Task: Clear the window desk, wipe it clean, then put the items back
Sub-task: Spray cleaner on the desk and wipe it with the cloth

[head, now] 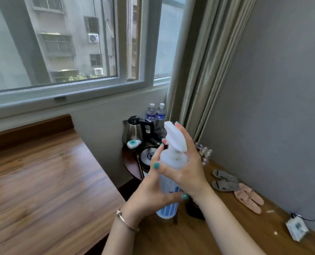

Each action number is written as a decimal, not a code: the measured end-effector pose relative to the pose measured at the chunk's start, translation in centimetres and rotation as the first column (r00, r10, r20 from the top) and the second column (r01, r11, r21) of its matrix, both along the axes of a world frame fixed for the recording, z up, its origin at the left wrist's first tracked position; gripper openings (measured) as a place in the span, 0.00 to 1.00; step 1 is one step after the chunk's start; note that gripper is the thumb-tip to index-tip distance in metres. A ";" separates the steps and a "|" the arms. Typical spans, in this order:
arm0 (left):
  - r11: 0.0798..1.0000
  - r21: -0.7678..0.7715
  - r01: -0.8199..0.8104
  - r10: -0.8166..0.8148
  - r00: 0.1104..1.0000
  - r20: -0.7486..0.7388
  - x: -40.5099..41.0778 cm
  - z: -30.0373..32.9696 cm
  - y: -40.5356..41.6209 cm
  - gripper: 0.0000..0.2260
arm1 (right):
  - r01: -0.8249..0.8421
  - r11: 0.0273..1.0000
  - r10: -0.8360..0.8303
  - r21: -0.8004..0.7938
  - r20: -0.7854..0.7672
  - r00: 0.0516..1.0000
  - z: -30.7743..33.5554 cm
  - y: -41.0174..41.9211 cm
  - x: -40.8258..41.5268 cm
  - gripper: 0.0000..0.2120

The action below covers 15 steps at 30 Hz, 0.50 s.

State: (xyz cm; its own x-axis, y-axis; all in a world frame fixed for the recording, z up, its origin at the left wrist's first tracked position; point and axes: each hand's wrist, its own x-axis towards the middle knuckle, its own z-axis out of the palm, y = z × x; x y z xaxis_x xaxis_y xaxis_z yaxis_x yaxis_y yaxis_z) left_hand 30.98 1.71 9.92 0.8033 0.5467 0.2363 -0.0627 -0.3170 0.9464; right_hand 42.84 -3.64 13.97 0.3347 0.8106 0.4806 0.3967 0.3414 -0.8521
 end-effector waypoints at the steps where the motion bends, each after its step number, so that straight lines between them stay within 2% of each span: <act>1: 0.998 0.016 -0.053 0.052 0.998 0.033 1.9 -0.2 -0.2 0.51 | -0.001 1.000 0.001 -0.001 0.002 1.000 0.1 0.2 1.3 0.44; 4: 0.991 0.040 -0.126 0.122 0.988 0.090 6.0 -0.7 0.2 0.44 | -0.036 0.999 0.036 -0.017 -0.018 0.999 -0.1 0.7 4.9 0.46; 10: 0.989 0.109 -0.100 0.089 0.991 0.103 10.9 -2.1 2.9 0.44 | -0.122 0.983 0.116 -0.140 -0.046 0.992 -1.1 1.5 11.7 0.52; 15: 0.986 0.110 -0.123 0.111 0.988 0.109 14.3 -3.9 5.6 0.41 | -0.044 0.980 0.031 -0.192 -0.070 0.997 -2.9 2.4 16.1 0.53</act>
